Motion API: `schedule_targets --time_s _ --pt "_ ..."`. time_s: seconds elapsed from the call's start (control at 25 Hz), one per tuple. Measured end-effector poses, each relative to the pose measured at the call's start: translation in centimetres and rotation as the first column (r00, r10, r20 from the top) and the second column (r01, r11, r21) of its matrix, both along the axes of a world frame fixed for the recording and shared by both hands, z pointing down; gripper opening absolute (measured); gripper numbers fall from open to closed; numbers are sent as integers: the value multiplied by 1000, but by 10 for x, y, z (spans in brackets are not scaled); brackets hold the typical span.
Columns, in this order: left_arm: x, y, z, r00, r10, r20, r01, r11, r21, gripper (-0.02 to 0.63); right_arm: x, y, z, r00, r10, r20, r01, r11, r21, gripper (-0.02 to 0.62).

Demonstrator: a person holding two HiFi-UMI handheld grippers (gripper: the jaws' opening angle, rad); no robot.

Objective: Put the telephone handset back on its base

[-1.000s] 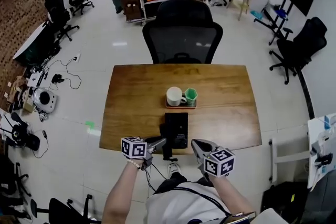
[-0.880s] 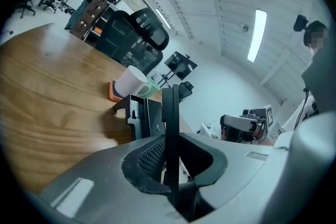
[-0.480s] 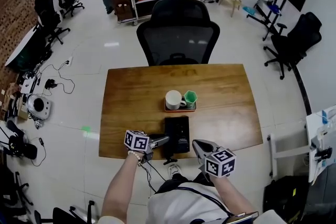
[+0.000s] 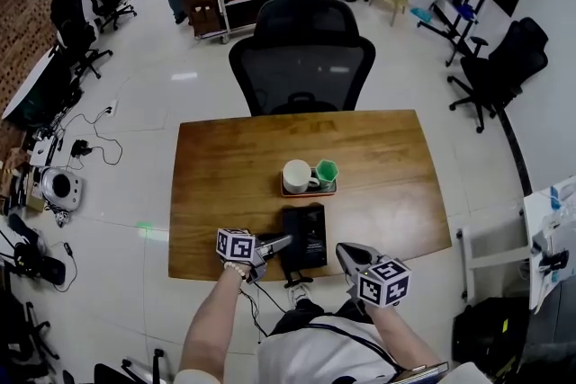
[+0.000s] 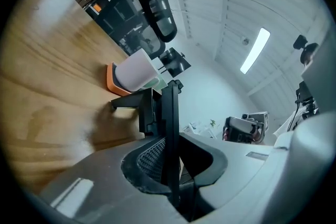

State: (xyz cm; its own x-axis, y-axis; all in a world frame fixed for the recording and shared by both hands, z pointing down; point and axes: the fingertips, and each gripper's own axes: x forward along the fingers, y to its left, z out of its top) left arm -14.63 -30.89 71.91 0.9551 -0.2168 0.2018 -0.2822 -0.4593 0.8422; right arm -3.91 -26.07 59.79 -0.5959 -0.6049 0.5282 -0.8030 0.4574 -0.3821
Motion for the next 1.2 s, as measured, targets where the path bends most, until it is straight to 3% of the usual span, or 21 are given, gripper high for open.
schedule_targets --time_s 0.56,0.68,0.84,1.04,1.12,1.2 --pt "2 -7 14 1000 -10 -17 10 1000 -29 74 4 -5 3 1000 10 -13 -10 1000 -14 0" --pt "-1 -9 17 999 -16 29 15 1000 3 89 5 -6 3 1000 13 -13 -13 1000 -18 0" --pt "-7 -12 27 989 -56 137 50 998 47 179 1 -7 4 1000 -3 -12 3 1000 -20 0" --pt "-20 -17 15 955 -195 225 171 977 124 186 -7 -10 3 999 -33 0 33 999 -15 0" --pt "-33 -15 2 932 -294 211 272 954 128 186 -6 -11 3 999 -41 2 42 999 -13 0" --pt "-48 -9 -16 896 -404 186 382 913 143 184 -3 -12 2 999 -47 7 47 999 -9 0"
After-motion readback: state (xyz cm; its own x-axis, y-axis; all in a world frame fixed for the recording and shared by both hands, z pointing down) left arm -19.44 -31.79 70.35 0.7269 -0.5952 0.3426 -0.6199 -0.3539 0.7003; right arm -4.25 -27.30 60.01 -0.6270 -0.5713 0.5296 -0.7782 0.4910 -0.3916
